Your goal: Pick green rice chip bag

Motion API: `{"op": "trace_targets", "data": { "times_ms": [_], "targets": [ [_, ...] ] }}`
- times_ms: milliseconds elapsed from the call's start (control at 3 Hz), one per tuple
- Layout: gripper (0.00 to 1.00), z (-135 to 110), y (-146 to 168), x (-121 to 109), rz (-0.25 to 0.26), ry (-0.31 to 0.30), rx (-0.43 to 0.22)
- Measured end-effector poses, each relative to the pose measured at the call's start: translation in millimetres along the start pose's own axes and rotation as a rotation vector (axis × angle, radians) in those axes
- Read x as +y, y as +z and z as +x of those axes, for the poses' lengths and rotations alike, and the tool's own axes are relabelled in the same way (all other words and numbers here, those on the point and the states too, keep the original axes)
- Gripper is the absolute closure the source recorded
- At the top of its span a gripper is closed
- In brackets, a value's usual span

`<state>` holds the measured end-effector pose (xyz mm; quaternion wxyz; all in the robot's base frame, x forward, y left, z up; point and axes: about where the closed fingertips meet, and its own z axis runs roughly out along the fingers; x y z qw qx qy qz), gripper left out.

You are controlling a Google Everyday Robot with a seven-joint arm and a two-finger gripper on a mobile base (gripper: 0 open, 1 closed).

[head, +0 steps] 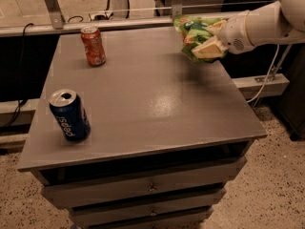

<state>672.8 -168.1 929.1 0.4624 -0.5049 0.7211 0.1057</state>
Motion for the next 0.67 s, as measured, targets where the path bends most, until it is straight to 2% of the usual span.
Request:
{"op": "trace_targets", "data": {
  "times_ms": [333, 667],
  "targets": [
    [1.0, -12.3, -15.0, 0.3, 0.022, -0.009, -0.013],
    [1.0, -12.4, -15.2, 0.3, 0.022, -0.009, -0.013]
  ]
}}
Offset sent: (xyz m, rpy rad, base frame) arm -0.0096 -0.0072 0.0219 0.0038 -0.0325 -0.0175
